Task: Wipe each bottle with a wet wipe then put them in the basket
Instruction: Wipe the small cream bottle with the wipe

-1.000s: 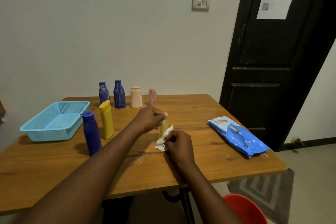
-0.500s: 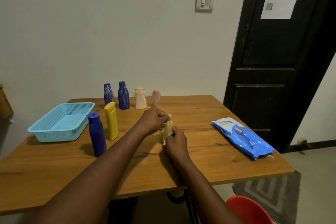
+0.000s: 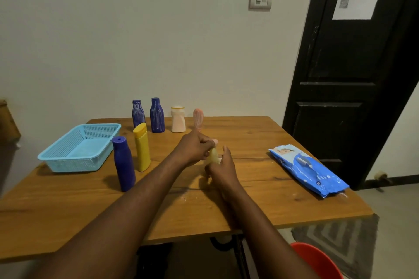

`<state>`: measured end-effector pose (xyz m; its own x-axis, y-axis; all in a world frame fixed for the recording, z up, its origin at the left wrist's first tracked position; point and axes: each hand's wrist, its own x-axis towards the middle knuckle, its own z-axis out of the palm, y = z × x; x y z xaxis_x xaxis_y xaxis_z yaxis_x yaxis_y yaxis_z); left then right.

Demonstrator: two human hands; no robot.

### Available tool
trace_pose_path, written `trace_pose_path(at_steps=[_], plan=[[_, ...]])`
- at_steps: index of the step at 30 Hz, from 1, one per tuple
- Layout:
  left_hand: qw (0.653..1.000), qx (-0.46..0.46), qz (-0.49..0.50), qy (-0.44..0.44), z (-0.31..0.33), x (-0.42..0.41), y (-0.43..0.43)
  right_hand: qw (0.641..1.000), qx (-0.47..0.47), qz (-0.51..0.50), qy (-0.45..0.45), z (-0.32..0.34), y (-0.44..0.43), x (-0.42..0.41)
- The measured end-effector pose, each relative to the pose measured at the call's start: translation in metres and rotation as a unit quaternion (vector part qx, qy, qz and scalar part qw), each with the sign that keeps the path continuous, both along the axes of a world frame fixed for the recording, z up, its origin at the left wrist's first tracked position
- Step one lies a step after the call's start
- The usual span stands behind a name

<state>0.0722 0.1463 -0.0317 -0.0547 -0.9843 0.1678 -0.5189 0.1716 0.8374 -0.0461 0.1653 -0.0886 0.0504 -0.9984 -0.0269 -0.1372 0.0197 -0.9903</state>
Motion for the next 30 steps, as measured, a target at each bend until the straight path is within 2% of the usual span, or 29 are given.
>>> trace_pose_path(at_steps=[4, 7, 13, 18, 20, 23, 26, 28, 30], plan=[[1.0, -0.001, 0.002, 0.003, -0.002, 0.0, 0.0, 0.999, -0.035, -0.007, 0.012, -0.011, 0.013, 0.0], [1.0, 0.0, -0.002, 0.011, -0.002, 0.001, -0.001, 0.996, -0.086, -0.029, -0.023, -0.028, 0.038, 0.011], [1.0, 0.004, -0.005, 0.008, -0.002, 0.001, -0.001, 0.996, -0.063, -0.029, -0.061, -0.021, 0.045, 0.024], [1.0, 0.01, -0.006, 0.003, -0.001, 0.001, -0.003, 0.999, -0.037, -0.012, -0.003, -0.003, 0.012, 0.002], [1.0, 0.01, -0.004, 0.004, -0.001, 0.001, -0.002, 0.996, -0.073, 0.01, 0.044, -0.004, 0.006, -0.007], [1.0, 0.013, -0.011, 0.011, -0.002, 0.001, -0.002, 0.981, -0.158, -0.015, 0.113, -0.013, 0.012, -0.017], [1.0, 0.012, -0.012, 0.009, -0.001, 0.002, -0.001, 0.973, -0.2, -0.061, 0.097, -0.017, 0.024, -0.033], [1.0, 0.013, -0.011, 0.003, 0.0, 0.003, -0.002, 0.977, -0.188, -0.073, 0.074, -0.014, 0.034, -0.044], [1.0, 0.013, -0.012, 0.0, -0.001, 0.003, -0.002, 0.986, -0.15, -0.045, 0.054, -0.009, 0.037, -0.053]])
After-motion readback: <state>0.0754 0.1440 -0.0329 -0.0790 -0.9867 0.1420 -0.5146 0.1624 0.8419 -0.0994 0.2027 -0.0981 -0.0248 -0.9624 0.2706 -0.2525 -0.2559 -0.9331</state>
